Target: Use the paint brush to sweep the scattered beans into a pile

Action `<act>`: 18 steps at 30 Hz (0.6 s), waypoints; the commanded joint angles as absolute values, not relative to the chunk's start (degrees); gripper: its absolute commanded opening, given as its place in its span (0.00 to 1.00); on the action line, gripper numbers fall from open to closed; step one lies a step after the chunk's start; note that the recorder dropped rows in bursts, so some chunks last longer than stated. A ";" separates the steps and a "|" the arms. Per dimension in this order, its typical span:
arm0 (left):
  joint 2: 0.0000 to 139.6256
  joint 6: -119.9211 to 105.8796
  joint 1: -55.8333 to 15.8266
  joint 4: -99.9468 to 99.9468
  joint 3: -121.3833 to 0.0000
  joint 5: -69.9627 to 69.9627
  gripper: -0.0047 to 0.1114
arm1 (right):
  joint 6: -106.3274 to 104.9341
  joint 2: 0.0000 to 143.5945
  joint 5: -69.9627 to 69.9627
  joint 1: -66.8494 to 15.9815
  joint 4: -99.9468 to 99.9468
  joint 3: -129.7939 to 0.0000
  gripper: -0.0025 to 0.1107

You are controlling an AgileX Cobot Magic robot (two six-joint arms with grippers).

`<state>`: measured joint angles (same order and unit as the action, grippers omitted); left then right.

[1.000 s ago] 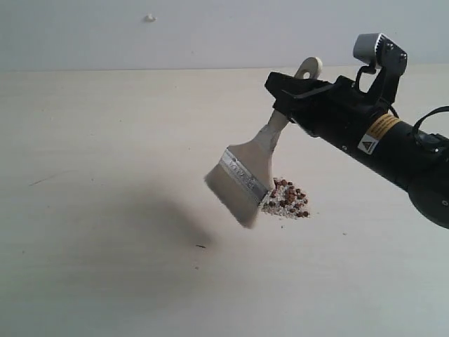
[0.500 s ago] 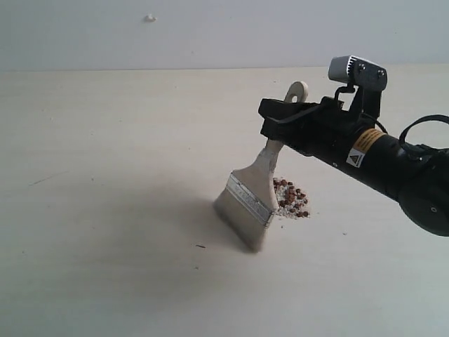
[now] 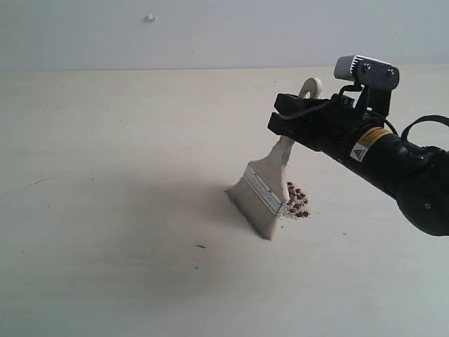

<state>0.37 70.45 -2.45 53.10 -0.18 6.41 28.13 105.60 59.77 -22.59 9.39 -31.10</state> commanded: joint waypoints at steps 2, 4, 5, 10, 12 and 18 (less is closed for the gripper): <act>0.00 70.64 -2.30 53.31 0.00 6.46 0.04 | 27.29 103.27 61.37 -22.68 10.42 -31.27 0.02; 0.00 70.64 -2.30 53.31 0.00 6.46 0.04 | 28.42 101.67 61.37 -22.68 10.86 -31.27 0.02; 0.00 70.64 -2.30 53.31 0.00 6.46 0.04 | 29.77 100.03 61.37 -22.68 11.10 -31.27 0.02; 0.00 70.64 -2.30 53.31 0.00 6.46 0.04 | 30.16 94.01 57.48 -22.68 11.64 -31.07 0.02; 0.00 70.64 -2.30 53.31 0.00 6.46 0.04 | 27.05 91.83 54.74 -22.68 8.29 -29.68 0.02; 0.00 70.64 -2.30 53.31 0.00 6.46 0.04 | 13.52 88.01 53.84 -22.68 -8.90 -24.59 0.02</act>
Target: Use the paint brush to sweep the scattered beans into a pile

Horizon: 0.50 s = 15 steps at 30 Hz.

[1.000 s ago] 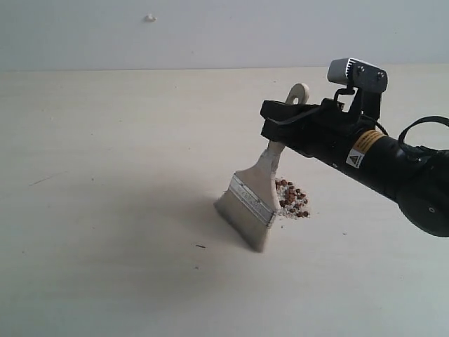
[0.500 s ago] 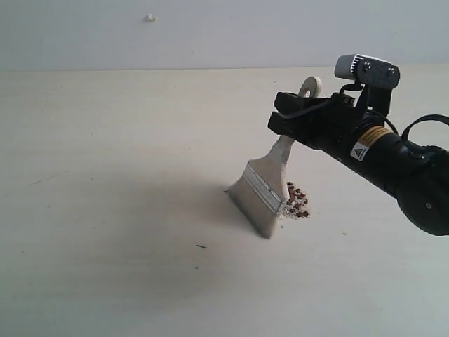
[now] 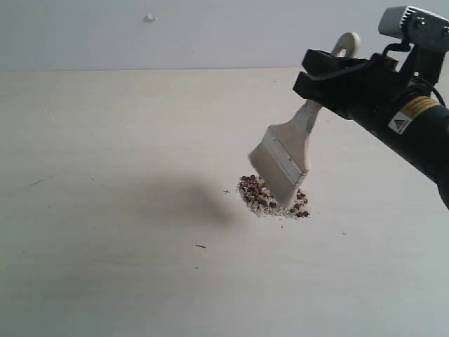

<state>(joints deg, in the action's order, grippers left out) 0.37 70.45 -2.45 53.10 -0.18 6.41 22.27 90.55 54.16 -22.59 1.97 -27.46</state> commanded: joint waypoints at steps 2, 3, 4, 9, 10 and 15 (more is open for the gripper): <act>0.00 70.53 -2.30 53.34 0.00 6.46 0.04 | 10.11 87.33 53.84 -22.68 -12.67 -23.36 0.02; 0.00 70.53 -2.30 53.34 0.00 6.46 0.04 | 9.12 87.06 53.84 -22.68 -13.80 -22.76 0.02; 0.00 70.53 -2.30 53.34 0.00 6.46 0.04 | 8.96 87.06 53.95 -22.68 -14.55 -22.27 0.02; 0.00 70.65 -2.30 53.34 0.00 6.46 0.04 | 6.21 87.16 54.07 -22.68 -15.44 -21.37 0.02; 0.00 70.65 -2.30 53.34 0.00 6.46 0.04 | 4.28 87.16 54.30 -22.68 -16.14 -21.37 0.02; 0.00 70.65 -2.30 53.34 0.00 6.46 0.04 | 0.00 87.77 54.79 -22.68 -17.44 -21.37 0.02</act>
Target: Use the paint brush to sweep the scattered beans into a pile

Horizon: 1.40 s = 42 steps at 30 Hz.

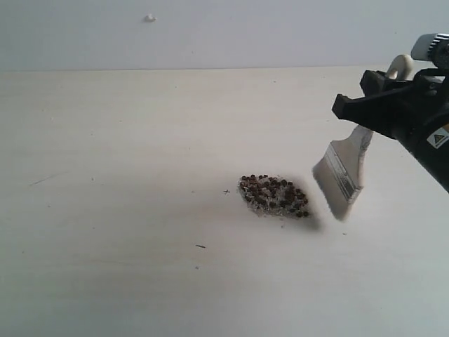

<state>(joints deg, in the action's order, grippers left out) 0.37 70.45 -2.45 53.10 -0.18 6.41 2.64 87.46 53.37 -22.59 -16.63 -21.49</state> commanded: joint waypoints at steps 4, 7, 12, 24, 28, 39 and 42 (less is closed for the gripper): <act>0.00 70.65 -2.30 53.34 0.00 6.46 0.04 | 1.85 89.86 54.57 -22.68 -16.21 -21.75 0.02; 0.00 70.65 -2.30 53.34 0.00 6.46 0.04 | 2.11 92.19 54.69 -22.68 -16.00 -21.75 0.02; 0.00 70.65 -2.30 53.34 0.00 6.46 0.04 | 6.69 95.11 56.03 -22.68 -13.25 -21.75 0.02; 0.00 70.65 -2.30 53.34 0.00 6.46 0.04 | 13.75 96.05 58.42 -22.68 -8.44 -21.75 0.02; 0.00 70.65 -2.30 53.34 0.00 6.46 0.04 | 11.75 96.05 59.12 -22.68 -9.37 -21.75 0.02; 0.00 70.65 -2.30 53.34 0.00 6.46 0.04 | 5.84 91.51 59.68 -22.68 -10.64 -21.75 0.02; 0.00 70.65 -2.30 53.34 0.00 6.46 0.04 | 5.50 89.41 59.46 -22.68 -10.77 -21.75 0.02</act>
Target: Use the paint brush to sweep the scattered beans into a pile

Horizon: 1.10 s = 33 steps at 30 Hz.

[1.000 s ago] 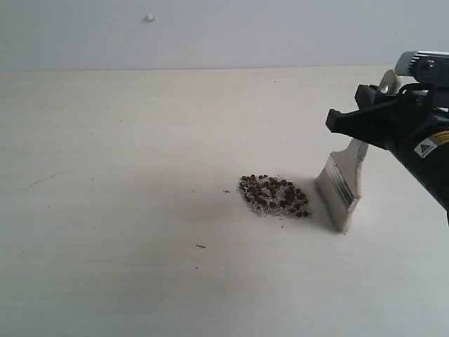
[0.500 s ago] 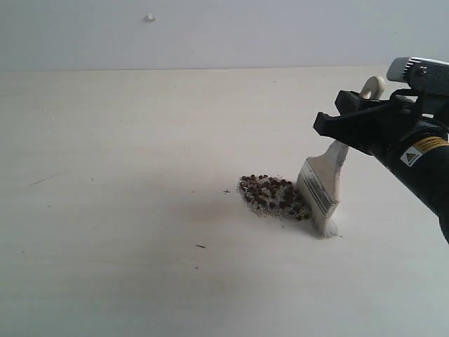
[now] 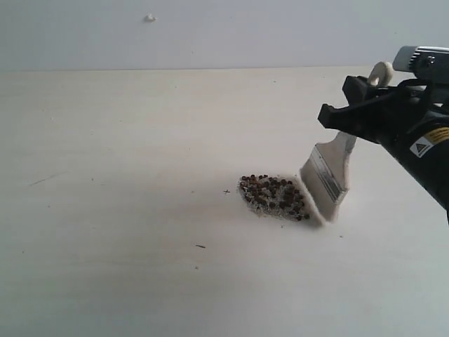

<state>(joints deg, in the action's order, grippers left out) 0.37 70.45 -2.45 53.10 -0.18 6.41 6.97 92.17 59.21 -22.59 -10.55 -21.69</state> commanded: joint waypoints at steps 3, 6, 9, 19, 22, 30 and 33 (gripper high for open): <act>0.00 70.65 -2.30 53.34 0.00 6.46 0.04 | 5.15 87.31 58.51 -22.68 -12.40 -21.75 0.02; 0.00 70.65 -2.30 53.34 0.00 6.46 0.04 | 2.30 85.13 54.39 -22.68 -13.87 -22.45 0.02; 0.00 70.65 -2.30 53.34 0.00 6.46 0.04 | -3.23 82.46 38.65 -22.34 -14.95 -27.25 0.02; 0.00 70.65 -2.30 53.34 0.00 6.46 0.04 | -16.68 81.47 -19.09 -16.32 -14.45 -54.33 0.02; 0.00 70.65 -2.30 53.34 0.00 6.46 0.04 | -17.83 81.47 -29.97 -13.44 -14.69 -58.73 0.02; 0.00 70.65 -2.30 53.34 0.00 6.46 0.04 | -32.40 83.57 -46.97 -2.80 -30.27 -60.93 0.02; 0.00 70.65 -2.30 53.34 0.00 6.46 0.04 | -41.50 86.13 -52.39 0.20 -40.75 -60.93 0.02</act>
